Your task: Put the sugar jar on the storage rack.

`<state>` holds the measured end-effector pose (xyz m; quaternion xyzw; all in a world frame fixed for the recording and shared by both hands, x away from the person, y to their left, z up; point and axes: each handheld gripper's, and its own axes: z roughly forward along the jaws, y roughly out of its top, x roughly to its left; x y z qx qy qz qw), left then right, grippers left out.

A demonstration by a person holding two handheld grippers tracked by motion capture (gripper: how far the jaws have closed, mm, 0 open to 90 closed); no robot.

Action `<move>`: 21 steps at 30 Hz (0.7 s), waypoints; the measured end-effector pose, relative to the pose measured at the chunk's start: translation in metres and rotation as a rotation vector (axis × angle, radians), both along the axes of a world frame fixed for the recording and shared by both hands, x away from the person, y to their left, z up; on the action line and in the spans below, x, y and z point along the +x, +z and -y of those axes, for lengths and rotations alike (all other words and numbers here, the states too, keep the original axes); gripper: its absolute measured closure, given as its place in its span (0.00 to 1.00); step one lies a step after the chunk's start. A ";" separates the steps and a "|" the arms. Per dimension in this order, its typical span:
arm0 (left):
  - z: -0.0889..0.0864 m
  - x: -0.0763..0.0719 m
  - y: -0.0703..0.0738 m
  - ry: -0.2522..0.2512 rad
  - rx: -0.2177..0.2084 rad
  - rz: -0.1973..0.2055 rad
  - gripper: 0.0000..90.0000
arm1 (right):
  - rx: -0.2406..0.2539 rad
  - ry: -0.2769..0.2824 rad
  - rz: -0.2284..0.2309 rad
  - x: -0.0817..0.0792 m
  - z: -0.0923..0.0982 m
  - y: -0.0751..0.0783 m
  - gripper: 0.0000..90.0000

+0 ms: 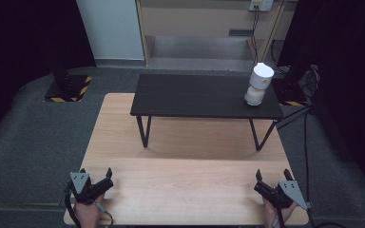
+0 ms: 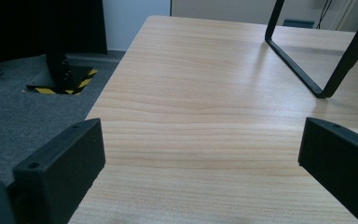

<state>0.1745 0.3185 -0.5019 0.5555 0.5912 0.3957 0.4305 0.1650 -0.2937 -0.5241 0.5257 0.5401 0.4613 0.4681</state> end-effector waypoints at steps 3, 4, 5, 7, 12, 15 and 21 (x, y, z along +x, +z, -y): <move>0.000 0.000 0.000 0.000 -0.003 -0.001 0.00 | -0.003 0.000 0.006 -0.001 0.000 -0.001 0.01; 0.000 0.000 0.000 0.001 -0.004 -0.001 0.00 | -0.008 0.001 0.005 -0.001 0.000 0.000 0.01; 0.000 0.000 0.000 0.001 -0.004 -0.001 0.00 | -0.017 0.006 0.001 -0.001 -0.001 -0.001 0.01; 0.000 0.000 0.000 0.000 -0.001 -0.001 0.00 | -0.028 0.009 -0.004 -0.001 -0.002 -0.001 0.01; 0.000 0.000 0.000 -0.001 0.004 -0.001 0.00 | -0.024 0.007 -0.002 -0.001 -0.002 -0.002 0.01; 0.000 0.000 0.000 -0.002 0.005 -0.002 0.00 | -0.023 0.008 -0.002 -0.001 -0.001 -0.003 0.01; 0.000 0.000 0.000 -0.002 0.004 -0.001 0.00 | -0.026 0.013 -0.007 -0.001 -0.001 -0.002 0.01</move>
